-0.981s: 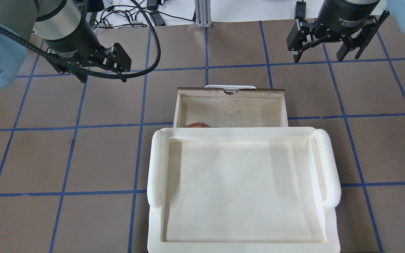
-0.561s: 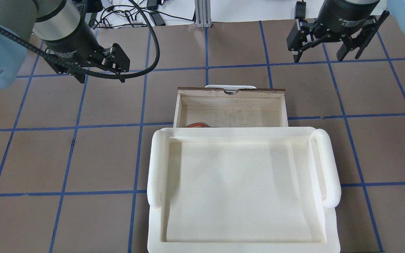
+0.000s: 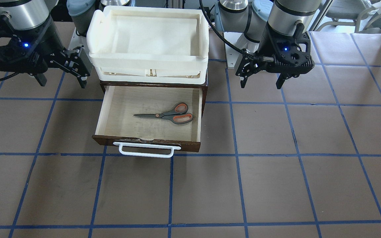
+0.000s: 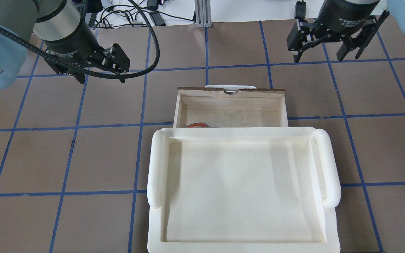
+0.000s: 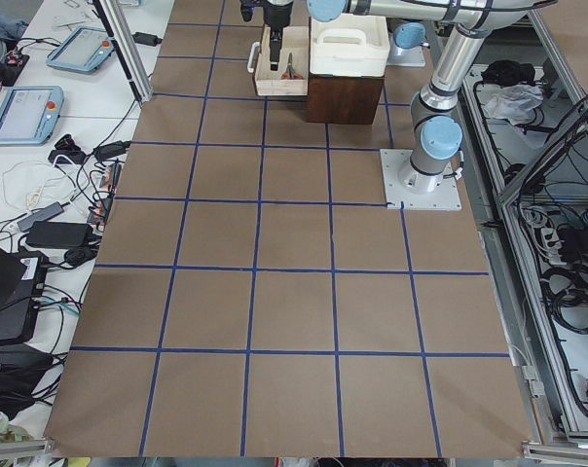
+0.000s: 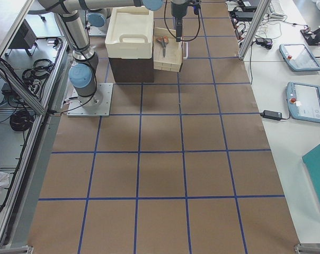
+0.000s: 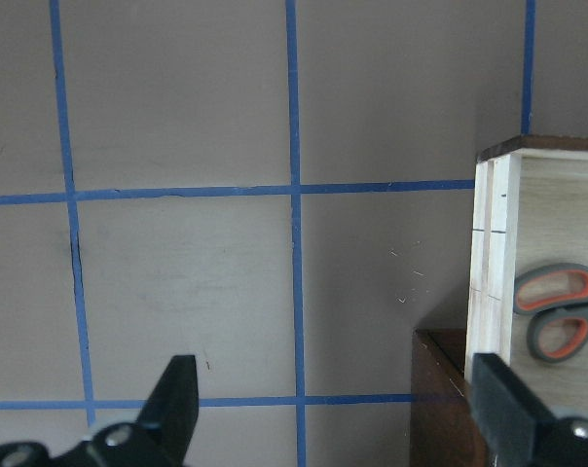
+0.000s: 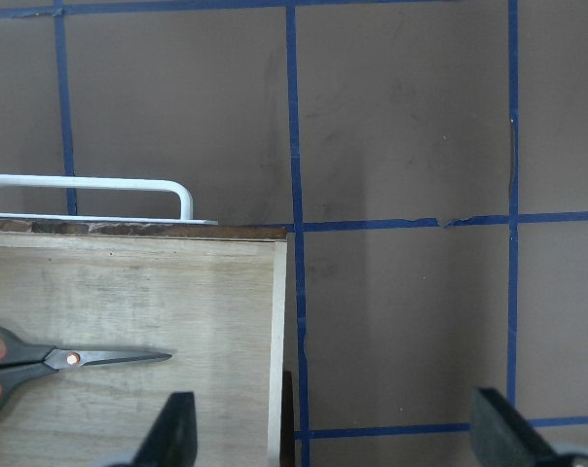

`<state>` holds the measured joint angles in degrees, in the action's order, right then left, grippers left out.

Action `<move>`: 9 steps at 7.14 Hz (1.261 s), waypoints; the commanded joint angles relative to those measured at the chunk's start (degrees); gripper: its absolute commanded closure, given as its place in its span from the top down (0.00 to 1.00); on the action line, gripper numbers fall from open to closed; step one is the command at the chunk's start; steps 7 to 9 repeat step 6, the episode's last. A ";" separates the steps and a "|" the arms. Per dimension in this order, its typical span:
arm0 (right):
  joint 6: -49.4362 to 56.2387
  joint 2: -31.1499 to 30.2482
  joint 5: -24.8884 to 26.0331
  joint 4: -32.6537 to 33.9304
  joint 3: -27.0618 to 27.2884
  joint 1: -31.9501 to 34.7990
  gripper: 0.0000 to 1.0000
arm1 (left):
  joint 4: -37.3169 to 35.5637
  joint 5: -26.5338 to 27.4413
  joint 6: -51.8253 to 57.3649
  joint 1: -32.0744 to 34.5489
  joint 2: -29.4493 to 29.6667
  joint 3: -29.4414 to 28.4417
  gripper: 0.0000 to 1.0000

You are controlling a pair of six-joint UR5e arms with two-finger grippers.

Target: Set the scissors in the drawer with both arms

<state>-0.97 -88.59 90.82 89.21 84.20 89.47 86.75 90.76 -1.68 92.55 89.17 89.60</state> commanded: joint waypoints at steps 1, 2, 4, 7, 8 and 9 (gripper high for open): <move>0.00 0.00 0.06 0.00 0.09 0.00 1.00 | -0.18 -0.06 0.71 -0.17 -0.23 0.74 1.00; 0.00 0.00 0.06 0.00 0.09 0.00 1.00 | -0.18 -0.06 0.71 -0.18 -0.23 0.75 1.00; 0.00 0.00 0.06 0.00 0.09 0.00 1.00 | -0.18 -0.06 0.01 -0.09 -0.23 0.75 1.00; 0.00 0.00 0.06 0.00 0.09 0.00 1.00 | -0.18 -0.06 0.36 -0.09 -0.23 0.75 1.00; 0.00 0.00 0.06 0.00 0.09 0.00 1.00 | -0.18 -0.06 0.36 -0.09 -0.23 0.75 1.00; 0.00 0.00 0.06 0.00 0.09 0.00 1.00 | -0.18 -0.06 0.36 -0.09 -0.23 0.75 1.00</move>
